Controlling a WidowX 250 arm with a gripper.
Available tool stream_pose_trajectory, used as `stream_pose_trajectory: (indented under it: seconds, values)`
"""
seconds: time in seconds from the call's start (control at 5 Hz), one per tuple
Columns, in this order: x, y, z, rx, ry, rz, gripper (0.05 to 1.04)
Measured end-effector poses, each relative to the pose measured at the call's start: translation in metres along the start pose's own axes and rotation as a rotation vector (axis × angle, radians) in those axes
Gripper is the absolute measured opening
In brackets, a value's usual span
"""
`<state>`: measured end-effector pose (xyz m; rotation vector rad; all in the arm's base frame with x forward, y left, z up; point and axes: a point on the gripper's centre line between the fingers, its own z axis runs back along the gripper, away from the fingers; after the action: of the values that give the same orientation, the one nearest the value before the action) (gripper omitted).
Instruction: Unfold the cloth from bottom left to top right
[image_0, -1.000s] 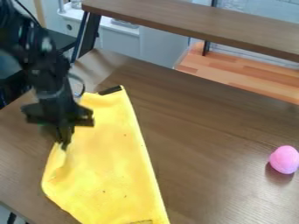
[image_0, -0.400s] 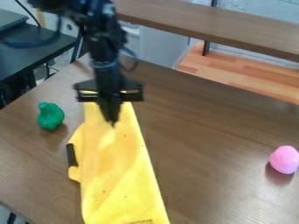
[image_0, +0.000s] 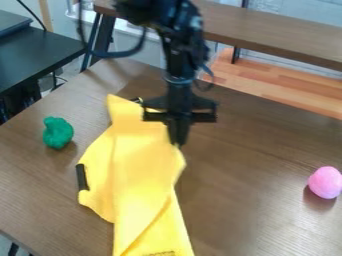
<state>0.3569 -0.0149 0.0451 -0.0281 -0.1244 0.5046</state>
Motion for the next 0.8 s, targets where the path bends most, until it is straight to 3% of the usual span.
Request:
stream_pose_trajectory:
  seconds: [0.4,0.8]
  values:
    - [0.009,-0.062,-0.013,-0.031,0.019,-0.013,0.049]
    - [0.024,-0.092,-0.013,-0.097,0.058,0.039,0.049]
